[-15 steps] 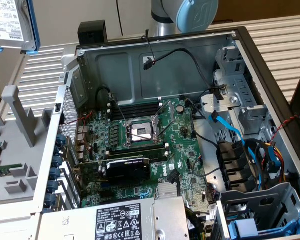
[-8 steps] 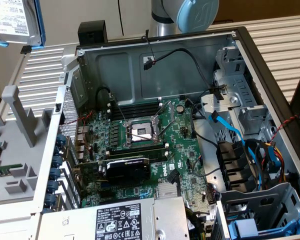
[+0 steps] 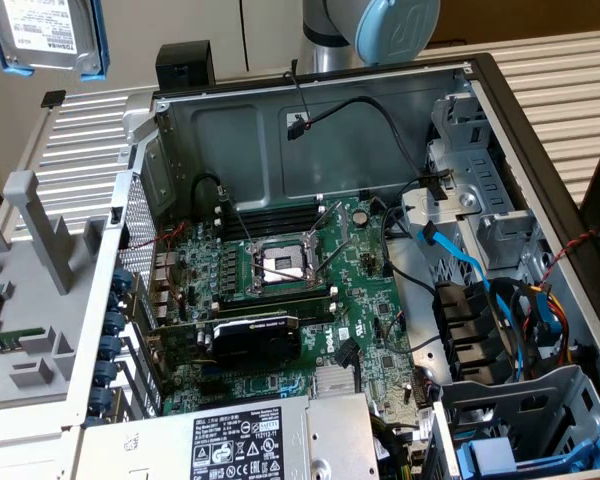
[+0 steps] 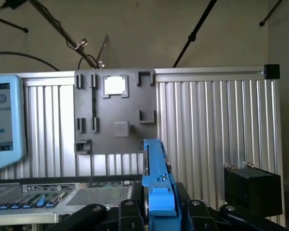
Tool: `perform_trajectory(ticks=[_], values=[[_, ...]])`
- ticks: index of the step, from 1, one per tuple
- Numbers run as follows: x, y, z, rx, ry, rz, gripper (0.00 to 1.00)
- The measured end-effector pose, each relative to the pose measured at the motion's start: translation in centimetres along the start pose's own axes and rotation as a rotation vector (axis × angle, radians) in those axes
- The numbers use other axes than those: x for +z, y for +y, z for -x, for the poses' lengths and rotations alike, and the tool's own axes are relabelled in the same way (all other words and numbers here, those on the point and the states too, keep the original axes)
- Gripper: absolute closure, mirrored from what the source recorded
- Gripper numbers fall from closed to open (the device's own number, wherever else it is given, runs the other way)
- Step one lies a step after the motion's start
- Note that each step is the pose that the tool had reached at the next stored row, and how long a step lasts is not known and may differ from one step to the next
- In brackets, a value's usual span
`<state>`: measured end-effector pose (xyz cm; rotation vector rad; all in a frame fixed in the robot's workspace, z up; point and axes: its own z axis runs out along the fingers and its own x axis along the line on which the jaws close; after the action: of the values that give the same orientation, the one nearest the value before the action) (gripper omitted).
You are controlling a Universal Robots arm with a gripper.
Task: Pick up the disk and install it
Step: 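Pick up the disk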
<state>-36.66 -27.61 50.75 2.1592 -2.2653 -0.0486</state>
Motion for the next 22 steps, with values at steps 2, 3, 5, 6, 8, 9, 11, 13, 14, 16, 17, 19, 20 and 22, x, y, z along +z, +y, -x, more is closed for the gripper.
perform_trajectory(ticks=[2,3,5,6,8,9,11,13,14,16,17,19,20,22], values=[[-0.17,-0.75,0.0,0.0,-0.0001,0.0001,0.63],[-0.24,-1.08,0.1,0.0,-0.0001,0.0001,0.63],[-0.37,-1.73,0.1,0.0,0.0,0.0002,0.63],[-0.42,-2.05,0.1,0.0,0.0,0.0002,0.63],[-0.51,-2.63,0.1,0.0,0.0,0.0002,0.63],[-0.53,-2.89,0.1,0.0,0.0,0.0001,0.63],[-0.56,-3.33,0.2,0.0,-0.0001,0.0001,0.63],[-0.58,-3.71,0.2,0.0,0.0,0.0001,0.63],[-0.59,-3.91,0.2,0.0,0.0,0.0002,0.63],[-0.6,-4.29,0.2,0.0,0.0,0.0001,0.63],[-0.6,-4.47,0.2,0.0,-0.0001,0.0001,0.63],[-0.65,-4.95,0.2,0.0,0.0,0.0001,0.63],[-0.69,-5.21,0.3,0.0,-0.0001,0.0001,0.63],[-0.78,-5.59,0.3,0.0,0.0,-0.0012,0.63]])
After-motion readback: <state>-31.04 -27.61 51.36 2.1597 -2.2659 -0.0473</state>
